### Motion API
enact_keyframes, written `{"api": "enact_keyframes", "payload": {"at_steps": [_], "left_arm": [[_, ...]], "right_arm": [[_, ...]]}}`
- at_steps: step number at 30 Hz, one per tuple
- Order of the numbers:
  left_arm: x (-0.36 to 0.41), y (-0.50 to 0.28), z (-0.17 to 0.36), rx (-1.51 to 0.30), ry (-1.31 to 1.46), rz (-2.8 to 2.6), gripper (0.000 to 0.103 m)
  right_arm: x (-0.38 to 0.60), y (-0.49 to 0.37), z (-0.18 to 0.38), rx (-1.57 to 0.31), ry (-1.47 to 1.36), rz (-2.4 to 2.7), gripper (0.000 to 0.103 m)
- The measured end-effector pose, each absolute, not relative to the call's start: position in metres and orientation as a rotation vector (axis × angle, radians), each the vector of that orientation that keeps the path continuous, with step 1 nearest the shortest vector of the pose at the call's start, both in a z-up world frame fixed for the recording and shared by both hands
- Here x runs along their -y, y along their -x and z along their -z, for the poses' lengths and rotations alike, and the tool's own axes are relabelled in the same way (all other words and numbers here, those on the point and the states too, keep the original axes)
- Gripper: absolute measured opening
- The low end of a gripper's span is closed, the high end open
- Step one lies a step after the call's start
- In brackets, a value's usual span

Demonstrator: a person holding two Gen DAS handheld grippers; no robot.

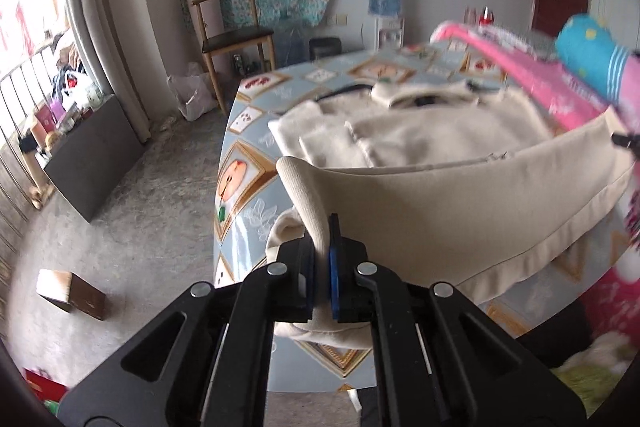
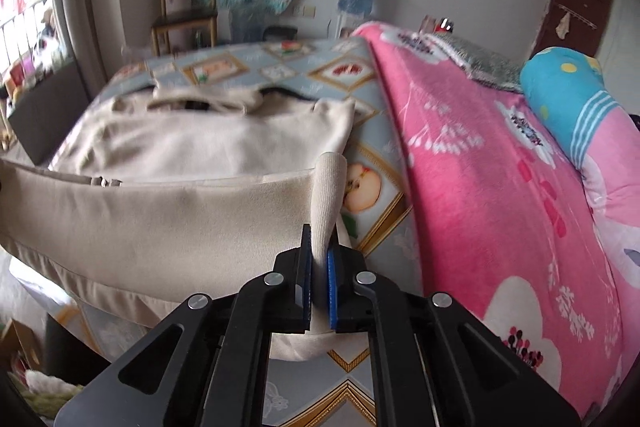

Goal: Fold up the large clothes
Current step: 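Lift the hem with both tools and fold it over toward the collar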

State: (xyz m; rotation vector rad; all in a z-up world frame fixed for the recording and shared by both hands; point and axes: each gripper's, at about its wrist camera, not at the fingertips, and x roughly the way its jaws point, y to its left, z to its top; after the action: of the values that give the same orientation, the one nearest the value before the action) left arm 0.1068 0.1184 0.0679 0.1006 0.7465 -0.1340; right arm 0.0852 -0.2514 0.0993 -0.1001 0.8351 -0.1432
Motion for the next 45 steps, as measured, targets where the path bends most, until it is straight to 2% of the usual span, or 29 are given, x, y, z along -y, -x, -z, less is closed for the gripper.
{"api": "enact_keyframes", "payload": {"at_steps": [7, 15, 20, 24, 25, 26, 27, 28, 29, 33, 37, 41, 45], "left_arm": [[-0.122, -0.151, -0.108, -0.656, -0.069, 0.18, 0.005], [-0.117, -0.296, -0.122, -0.669, -0.064, 0.209, 0.005], [-0.101, -0.402, -0.075, -0.801, -0.095, 0.177, 0.005], [-0.089, -0.454, 0.0, -0.991, -0.146, 0.151, 0.006], [-0.089, -0.46, 0.013, -1.036, -0.15, 0.144, 0.011], [-0.092, -0.463, 0.021, -1.058, -0.144, 0.134, 0.015], [-0.098, -0.464, 0.02, -1.05, -0.123, 0.121, 0.022], [-0.106, -0.464, 0.016, -1.041, -0.105, 0.103, 0.024], [-0.114, -0.462, 0.009, -1.026, -0.092, 0.075, 0.024], [-0.145, -0.44, -0.03, -0.944, -0.06, 0.018, 0.023], [-0.158, -0.386, -0.059, -0.897, -0.001, 0.128, 0.022], [-0.138, -0.326, -0.045, -0.94, 0.011, 0.239, 0.022], [-0.137, -0.297, 0.001, -1.027, 0.034, 0.202, 0.023]], "right_arm": [[0.258, -0.137, -0.126, -0.742, 0.15, 0.133, 0.006], [0.279, -0.29, -0.125, -0.745, 0.11, 0.077, 0.006], [0.281, -0.373, -0.073, -0.844, 0.128, 0.089, 0.006], [0.293, -0.422, 0.002, -1.057, 0.102, 0.089, 0.006], [0.298, -0.427, 0.01, -1.083, 0.092, 0.095, 0.01], [0.304, -0.429, 0.015, -1.094, 0.082, 0.106, 0.021], [0.31, -0.427, 0.013, -1.086, 0.071, 0.118, 0.028], [0.317, -0.425, 0.006, -1.071, 0.058, 0.133, 0.037], [0.324, -0.421, -0.003, -1.052, 0.045, 0.149, 0.043], [0.347, -0.377, -0.058, -0.923, 0.041, 0.238, 0.043], [0.337, -0.308, -0.091, -0.84, -0.033, 0.072, 0.043], [0.3, -0.242, -0.072, -0.886, -0.013, -0.128, 0.043], [0.293, -0.216, -0.01, -1.042, -0.027, -0.117, 0.036]]}}
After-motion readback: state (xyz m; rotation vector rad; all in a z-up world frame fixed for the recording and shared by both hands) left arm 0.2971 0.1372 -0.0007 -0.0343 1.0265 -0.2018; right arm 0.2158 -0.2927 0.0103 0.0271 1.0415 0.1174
